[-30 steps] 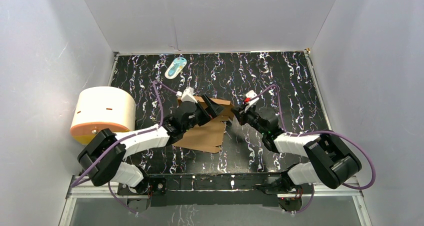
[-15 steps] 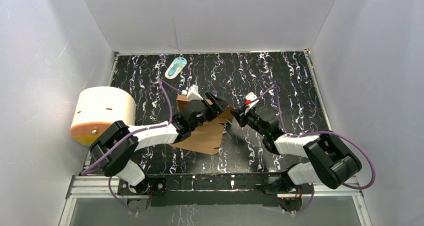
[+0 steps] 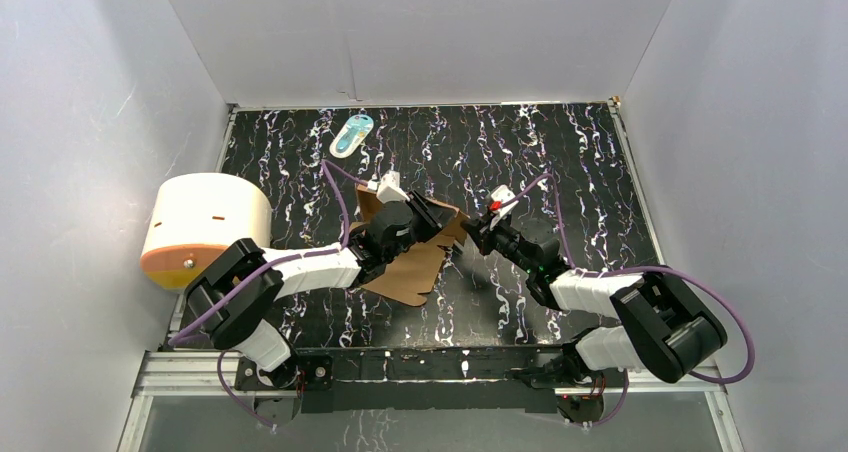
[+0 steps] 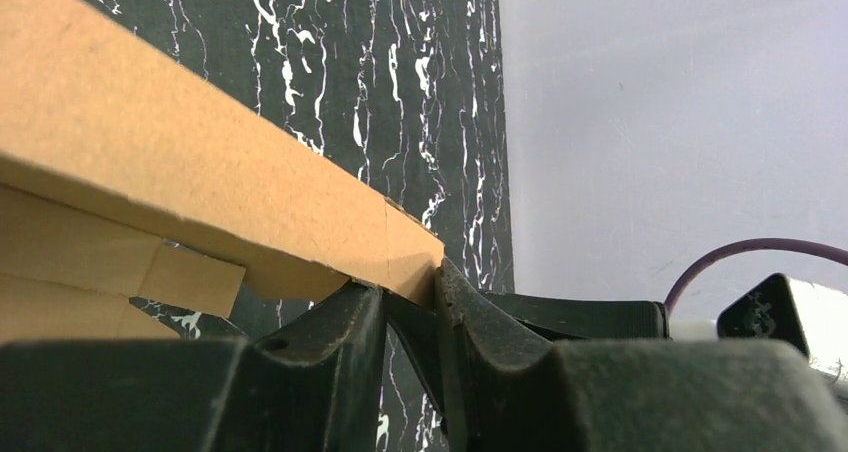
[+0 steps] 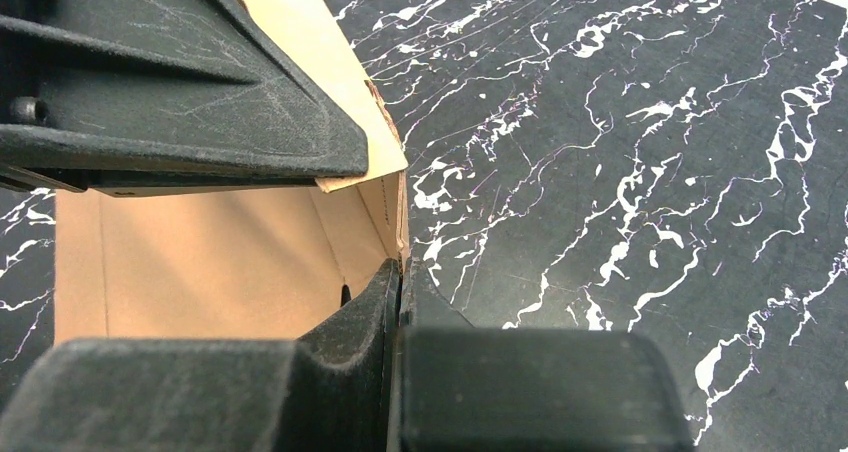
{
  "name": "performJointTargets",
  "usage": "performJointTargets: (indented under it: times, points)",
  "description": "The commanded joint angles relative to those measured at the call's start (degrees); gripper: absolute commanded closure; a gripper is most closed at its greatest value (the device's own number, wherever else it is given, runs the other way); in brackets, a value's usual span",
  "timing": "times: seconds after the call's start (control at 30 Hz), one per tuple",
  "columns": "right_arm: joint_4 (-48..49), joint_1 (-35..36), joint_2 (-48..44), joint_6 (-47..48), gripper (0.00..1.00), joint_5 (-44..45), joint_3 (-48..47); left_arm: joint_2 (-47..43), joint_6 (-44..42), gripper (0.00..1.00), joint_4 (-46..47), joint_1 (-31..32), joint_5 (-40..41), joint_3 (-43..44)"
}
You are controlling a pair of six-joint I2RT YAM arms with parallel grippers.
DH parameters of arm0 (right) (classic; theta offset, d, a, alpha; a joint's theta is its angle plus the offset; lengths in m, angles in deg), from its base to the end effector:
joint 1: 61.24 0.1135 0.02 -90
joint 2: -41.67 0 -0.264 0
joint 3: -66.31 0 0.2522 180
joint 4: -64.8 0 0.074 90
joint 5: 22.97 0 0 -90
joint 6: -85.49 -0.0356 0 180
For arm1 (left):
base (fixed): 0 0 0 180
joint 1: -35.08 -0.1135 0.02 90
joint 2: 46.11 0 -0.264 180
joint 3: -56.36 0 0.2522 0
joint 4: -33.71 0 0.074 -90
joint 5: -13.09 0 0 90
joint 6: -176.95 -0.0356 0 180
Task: Fold the paper box
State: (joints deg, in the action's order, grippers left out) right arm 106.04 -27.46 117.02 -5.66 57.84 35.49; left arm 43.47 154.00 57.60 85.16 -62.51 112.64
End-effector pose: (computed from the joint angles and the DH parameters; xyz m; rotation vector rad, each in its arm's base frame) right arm 0.1980 0.1393 0.1858 -0.5859 1.5543 0.5963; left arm 0.2223 -0.2519 0.2213 -0.4816 1.8492 -1.2494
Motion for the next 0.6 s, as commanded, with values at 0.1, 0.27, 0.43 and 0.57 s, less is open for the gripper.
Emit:
performJointTargets:
  times: [0.1, 0.27, 0.43, 0.57]
  points:
    - [2.7, 0.1, -2.0, 1.0, 0.96, 1.6, -0.7, -2.0, -4.8, 0.88, -2.5, 0.2, 2.6, 0.4]
    - [2.2, 0.1, -2.0, 1.0, 0.97, 2.1, -0.8, -3.0, -6.6, 0.92, -3.2, 0.2, 2.1, -0.4]
    - [2.0, 0.0, -2.2, 1.0, 0.97, 1.1, -0.8, -2.4, -13.6, 0.90, -6.4, 0.2, 4.5, 1.0]
    - [2.0, 0.0, -1.7, 1.0, 0.97, 0.0, -1.0, -1.2, -20.9, 0.86, -8.4, 0.3, 8.2, 2.1]
